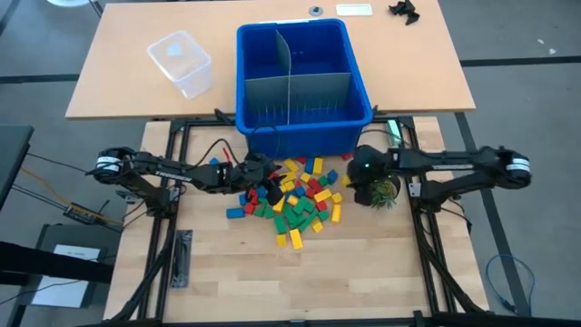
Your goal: Sort Items/Unsort Items
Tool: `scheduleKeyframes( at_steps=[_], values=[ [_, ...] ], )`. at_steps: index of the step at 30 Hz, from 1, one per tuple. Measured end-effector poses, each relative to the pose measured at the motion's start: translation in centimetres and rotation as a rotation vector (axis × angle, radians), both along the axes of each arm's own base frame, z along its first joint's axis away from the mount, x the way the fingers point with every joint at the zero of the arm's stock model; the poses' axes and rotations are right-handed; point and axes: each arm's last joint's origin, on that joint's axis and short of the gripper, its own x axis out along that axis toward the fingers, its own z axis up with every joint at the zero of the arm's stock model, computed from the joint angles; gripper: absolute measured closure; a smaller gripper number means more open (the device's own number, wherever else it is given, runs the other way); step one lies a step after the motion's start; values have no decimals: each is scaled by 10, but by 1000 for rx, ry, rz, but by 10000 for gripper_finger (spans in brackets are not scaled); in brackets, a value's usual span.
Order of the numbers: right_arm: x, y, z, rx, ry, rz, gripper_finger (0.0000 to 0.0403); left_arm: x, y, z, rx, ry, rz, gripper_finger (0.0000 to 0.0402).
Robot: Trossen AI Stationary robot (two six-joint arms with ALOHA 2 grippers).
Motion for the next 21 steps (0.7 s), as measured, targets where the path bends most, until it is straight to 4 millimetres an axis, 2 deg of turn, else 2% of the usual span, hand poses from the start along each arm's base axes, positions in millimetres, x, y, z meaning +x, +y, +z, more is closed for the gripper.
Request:
scheduleKeyframes(
  at_steps=[5, 8, 10, 13, 16, 18, 21],
  values=[
    [6, 0, 77, 29, -313, -56, 275, 0, 0, 0, 0, 0, 0, 234],
    [13, -6, 118, -53, -421, -107, 275, 0, 0, 1, 0, -8, 0, 234],
    [19, -17, 141, -157, -456, -153, 275, 2, 0, 3, 2, -36, 0, 234],
    [32, -41, 168, -343, -502, -253, 275, 4, 0, 8, 5, -88, 0, 234],
    [44, -75, 186, -464, -534, -329, 275, 6, 0, 12, 8, -139, 0, 234],
    [49, -103, 192, -520, -523, -388, 275, 6, 0, 14, 9, -162, 0, 234],
    [55, -151, 190, -541, -470, -464, 275, 7, 0, 15, 9, -176, 0, 234]
  ],
)
